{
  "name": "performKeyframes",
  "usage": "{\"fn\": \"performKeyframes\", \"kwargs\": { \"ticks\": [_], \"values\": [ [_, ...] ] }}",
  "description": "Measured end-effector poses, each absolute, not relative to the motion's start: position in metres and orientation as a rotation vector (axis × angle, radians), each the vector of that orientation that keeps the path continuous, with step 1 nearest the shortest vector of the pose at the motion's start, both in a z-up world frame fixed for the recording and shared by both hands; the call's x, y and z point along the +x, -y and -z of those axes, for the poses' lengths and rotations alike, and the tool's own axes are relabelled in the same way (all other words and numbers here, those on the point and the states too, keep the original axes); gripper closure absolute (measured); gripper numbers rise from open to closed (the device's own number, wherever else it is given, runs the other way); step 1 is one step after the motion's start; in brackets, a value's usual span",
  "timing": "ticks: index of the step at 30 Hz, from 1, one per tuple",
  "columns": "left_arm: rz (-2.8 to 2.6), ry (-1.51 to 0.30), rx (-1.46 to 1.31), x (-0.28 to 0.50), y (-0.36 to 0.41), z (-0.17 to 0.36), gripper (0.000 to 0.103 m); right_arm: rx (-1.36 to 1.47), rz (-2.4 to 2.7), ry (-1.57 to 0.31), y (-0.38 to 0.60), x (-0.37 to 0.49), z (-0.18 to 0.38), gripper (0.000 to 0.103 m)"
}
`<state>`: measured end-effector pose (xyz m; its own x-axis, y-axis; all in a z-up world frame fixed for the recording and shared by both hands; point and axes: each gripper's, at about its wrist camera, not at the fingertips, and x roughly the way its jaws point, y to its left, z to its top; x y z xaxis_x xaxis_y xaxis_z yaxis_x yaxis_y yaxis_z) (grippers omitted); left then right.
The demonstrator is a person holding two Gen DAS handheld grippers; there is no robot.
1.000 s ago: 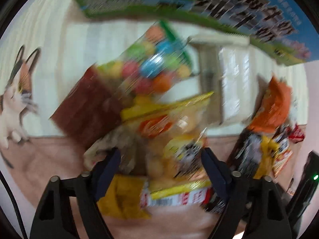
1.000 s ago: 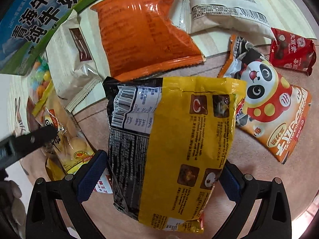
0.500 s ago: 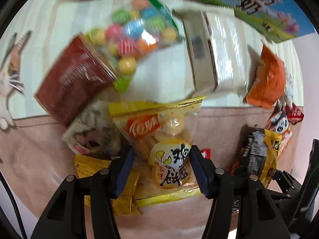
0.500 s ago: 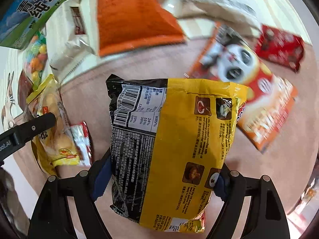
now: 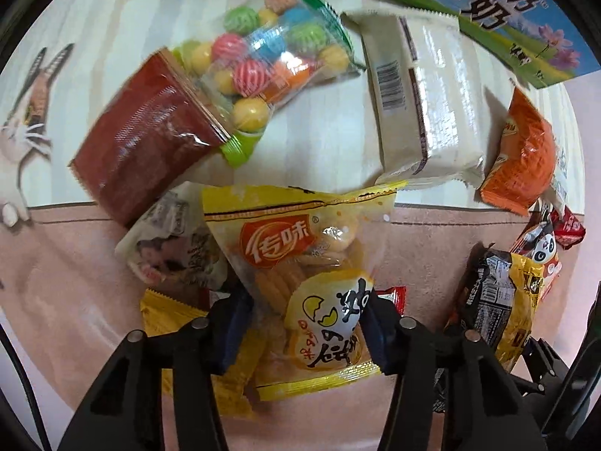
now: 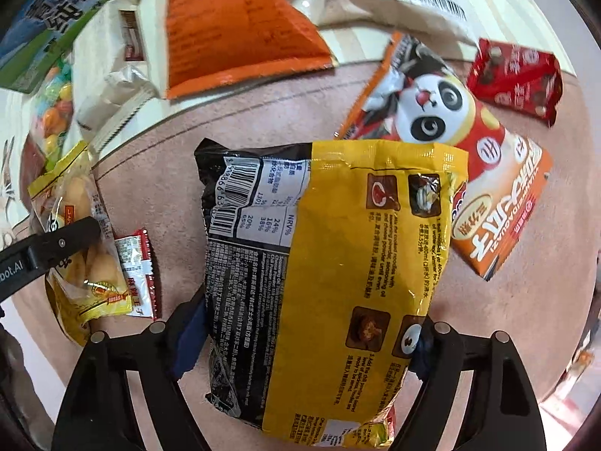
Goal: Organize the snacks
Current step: 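Carry both bags into the cardboard box and open both tools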
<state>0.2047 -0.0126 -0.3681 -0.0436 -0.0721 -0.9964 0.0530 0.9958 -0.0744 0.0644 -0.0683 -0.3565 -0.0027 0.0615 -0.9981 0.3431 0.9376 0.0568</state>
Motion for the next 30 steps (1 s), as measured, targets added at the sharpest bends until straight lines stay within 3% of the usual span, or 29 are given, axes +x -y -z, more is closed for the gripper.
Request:
{"fn": "performKeyframes", "kwargs": {
  "ticks": [8, 19, 24, 30],
  "values": [
    [0.104, -1.573, -0.037, 0.179, 0.03, 0.337, 0.059, 0.375, 0.097, -1.485, 0.076, 0.066, 0.316, 0.017],
    [0.22, -1.376, -0.133, 0.198, 0.032, 0.21, 0.06, 0.361, -0.06, -1.283, 0.079, 0.111, 0.201, 0.017],
    [0.265, -1.284, -0.186, 0.26, 0.028, 0.153, 0.06, 0.37, -0.1, -1.132, 0.084, 0.159, 0.126, 0.017],
    [0.236, -1.243, -0.15, 0.367, 0.028, 0.118, 0.06, 0.358, -0.108, -1.042, 0.092, 0.244, 0.084, 0.017]
  ]
}}
